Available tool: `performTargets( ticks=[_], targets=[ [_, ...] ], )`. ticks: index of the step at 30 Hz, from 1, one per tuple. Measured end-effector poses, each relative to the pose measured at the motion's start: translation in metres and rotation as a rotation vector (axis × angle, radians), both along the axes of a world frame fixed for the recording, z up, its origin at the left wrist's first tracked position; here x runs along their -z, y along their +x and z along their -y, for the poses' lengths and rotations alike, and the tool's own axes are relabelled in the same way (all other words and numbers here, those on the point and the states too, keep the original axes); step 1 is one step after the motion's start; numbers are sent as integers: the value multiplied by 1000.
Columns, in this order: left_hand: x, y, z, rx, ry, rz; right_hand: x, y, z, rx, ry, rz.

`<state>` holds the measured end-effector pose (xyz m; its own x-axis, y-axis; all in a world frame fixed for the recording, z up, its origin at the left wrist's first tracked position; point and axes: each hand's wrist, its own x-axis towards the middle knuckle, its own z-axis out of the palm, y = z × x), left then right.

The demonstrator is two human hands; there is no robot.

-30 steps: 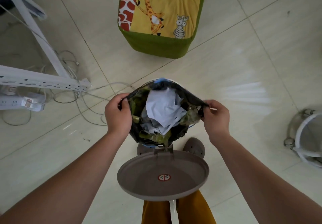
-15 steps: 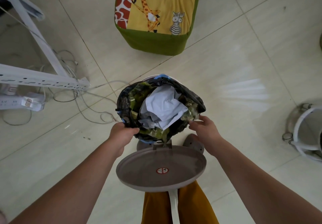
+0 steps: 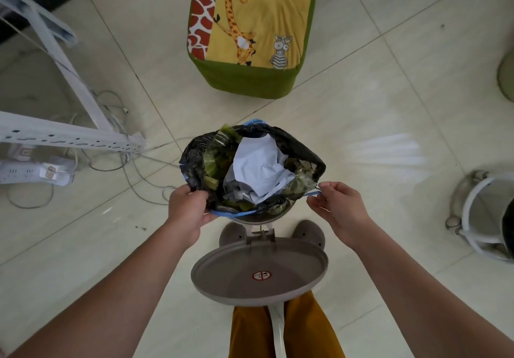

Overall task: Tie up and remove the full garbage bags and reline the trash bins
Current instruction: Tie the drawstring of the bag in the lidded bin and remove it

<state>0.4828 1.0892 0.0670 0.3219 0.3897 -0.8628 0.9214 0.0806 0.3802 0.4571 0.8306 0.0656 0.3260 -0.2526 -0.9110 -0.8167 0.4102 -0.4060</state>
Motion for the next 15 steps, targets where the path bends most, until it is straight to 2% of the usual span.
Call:
performTargets(
  ticks=[5,8,11,15],
  targets=[
    [0,13,2,291,300,158,12,13,2,-319,-381,-8],
    [5,26,3,295,308,172,21,28,1,-375,-324,28],
    [10,34,5,285,219,196,27,37,-1,-405,-231,83],
    [4,39,10,291,259,426,20,38,-6,-555,-423,189]
  ],
)
